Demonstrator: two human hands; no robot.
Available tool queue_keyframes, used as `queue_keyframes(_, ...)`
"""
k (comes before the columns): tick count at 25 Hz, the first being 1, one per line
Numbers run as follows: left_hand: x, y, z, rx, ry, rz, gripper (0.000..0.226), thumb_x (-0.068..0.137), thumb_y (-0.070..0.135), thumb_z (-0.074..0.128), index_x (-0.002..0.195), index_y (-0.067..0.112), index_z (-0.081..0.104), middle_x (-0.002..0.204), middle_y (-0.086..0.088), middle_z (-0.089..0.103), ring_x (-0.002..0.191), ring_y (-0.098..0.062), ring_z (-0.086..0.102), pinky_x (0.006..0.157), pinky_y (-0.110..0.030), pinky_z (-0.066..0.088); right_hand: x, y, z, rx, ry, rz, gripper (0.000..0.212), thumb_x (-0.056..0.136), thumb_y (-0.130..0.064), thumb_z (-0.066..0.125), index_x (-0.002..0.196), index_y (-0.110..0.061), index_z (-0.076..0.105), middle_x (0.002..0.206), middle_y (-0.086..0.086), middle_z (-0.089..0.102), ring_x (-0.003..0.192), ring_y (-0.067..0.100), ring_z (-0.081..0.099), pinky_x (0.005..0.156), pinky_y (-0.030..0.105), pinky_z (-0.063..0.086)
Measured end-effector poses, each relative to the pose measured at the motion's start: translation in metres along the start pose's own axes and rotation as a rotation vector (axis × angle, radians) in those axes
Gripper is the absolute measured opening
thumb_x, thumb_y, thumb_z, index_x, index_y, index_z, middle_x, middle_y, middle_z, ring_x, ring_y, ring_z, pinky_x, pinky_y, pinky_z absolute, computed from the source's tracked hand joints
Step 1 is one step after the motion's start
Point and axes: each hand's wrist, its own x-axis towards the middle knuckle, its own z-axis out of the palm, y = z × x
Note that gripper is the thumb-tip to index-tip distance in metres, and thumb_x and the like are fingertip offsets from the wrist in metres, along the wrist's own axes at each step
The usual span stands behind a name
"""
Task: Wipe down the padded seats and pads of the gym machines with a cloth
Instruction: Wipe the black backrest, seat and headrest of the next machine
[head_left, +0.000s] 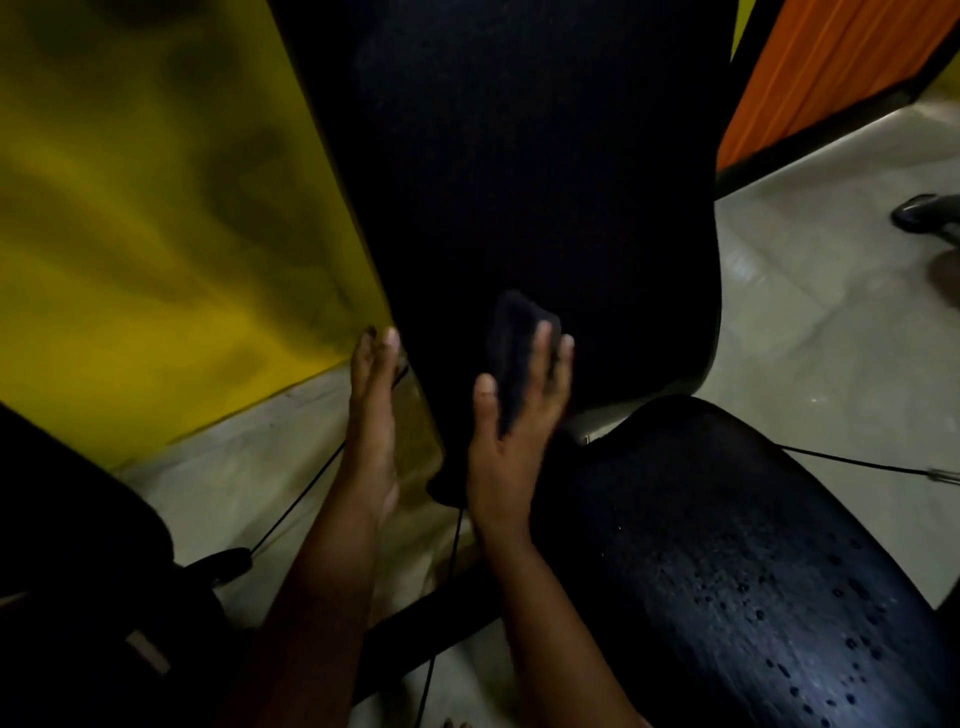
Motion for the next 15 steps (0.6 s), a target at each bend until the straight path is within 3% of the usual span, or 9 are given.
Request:
queue_keyframes(2,0.029,0.001,0.006,-0.107,-0.044,0.039,0.088,0.069,0.074,0.048,0.144,0.03,0.033,0.147,0.007,0.041,0.134,-0.01,0.039,0.112,-0.038,0.03,0.004,0.005,0.034,-0.222,-0.051,-0.049,0.062,0.092,-0.06,0.028,0.147,-0.04,0.01,0.157,-0.01,-0.008,0.145,0.012,-0.002,0.117,0.035,0.007)
queue_keyframes(4,0.041,0.0,0.02,-0.118,-0.017,0.113,0.08,0.074,0.064,0.06,0.137,0.018,0.04,0.131,0.007,0.054,0.121,-0.01,0.051,0.099,-0.025,0.044,0.007,0.022,0.045,-0.285,0.003,-0.046,0.06,0.091,-0.064,0.023,0.146,-0.046,0.005,0.157,-0.015,-0.01,0.145,0.017,0.001,0.115,0.047,0.01)
queue_keyframes(6,0.042,-0.003,0.041,-0.017,0.174,0.205,0.065,0.077,0.046,0.064,0.127,0.011,0.041,0.115,0.01,0.055,0.11,-0.01,0.054,0.085,-0.013,0.046,0.01,0.049,0.037,-0.28,0.077,-0.073,0.056,0.093,-0.062,0.023,0.145,-0.046,0.009,0.158,-0.008,0.0,0.144,0.021,0.008,0.115,0.045,0.014)
queue_keyframes(8,0.043,-0.007,0.055,0.049,0.339,0.263,0.072,0.076,0.04,0.067,0.132,0.003,0.04,0.112,0.01,0.052,0.109,-0.008,0.052,0.082,-0.009,0.044,0.017,0.079,0.025,-0.298,0.164,-0.017,0.058,0.093,-0.064,0.024,0.146,-0.043,0.014,0.157,0.003,0.01,0.143,0.026,0.015,0.115,0.045,0.019)
queue_keyframes(11,0.053,-0.017,0.057,0.056,0.391,0.313,0.092,0.065,0.055,0.072,0.131,-0.002,0.043,0.12,-0.004,0.057,0.113,-0.015,0.055,0.09,-0.019,0.047,0.044,0.103,0.006,-0.169,0.373,0.437,0.071,0.09,-0.066,0.026,0.147,-0.024,0.021,0.157,0.007,0.011,0.141,0.031,0.018,0.115,0.042,0.018)
queue_keyframes(13,0.055,-0.02,0.055,0.033,0.407,0.347,0.095,0.062,0.06,0.07,0.13,-0.002,0.045,0.121,-0.007,0.057,0.113,-0.015,0.055,0.092,-0.018,0.047,0.061,0.096,-0.002,-0.05,0.405,0.71,0.059,0.097,-0.049,0.034,0.148,-0.025,0.018,0.158,0.003,0.007,0.142,0.029,0.014,0.113,0.035,0.014)
queue_keyframes(15,0.054,-0.019,0.056,0.025,0.42,0.382,0.09,0.062,0.06,0.062,0.126,-0.001,0.048,0.116,-0.003,0.056,0.108,-0.012,0.055,0.085,-0.009,0.046,0.066,0.066,0.003,-0.113,0.392,0.554,0.052,0.098,-0.045,0.035,0.146,-0.033,0.019,0.158,0.004,0.006,0.142,0.027,0.013,0.112,0.034,0.014)
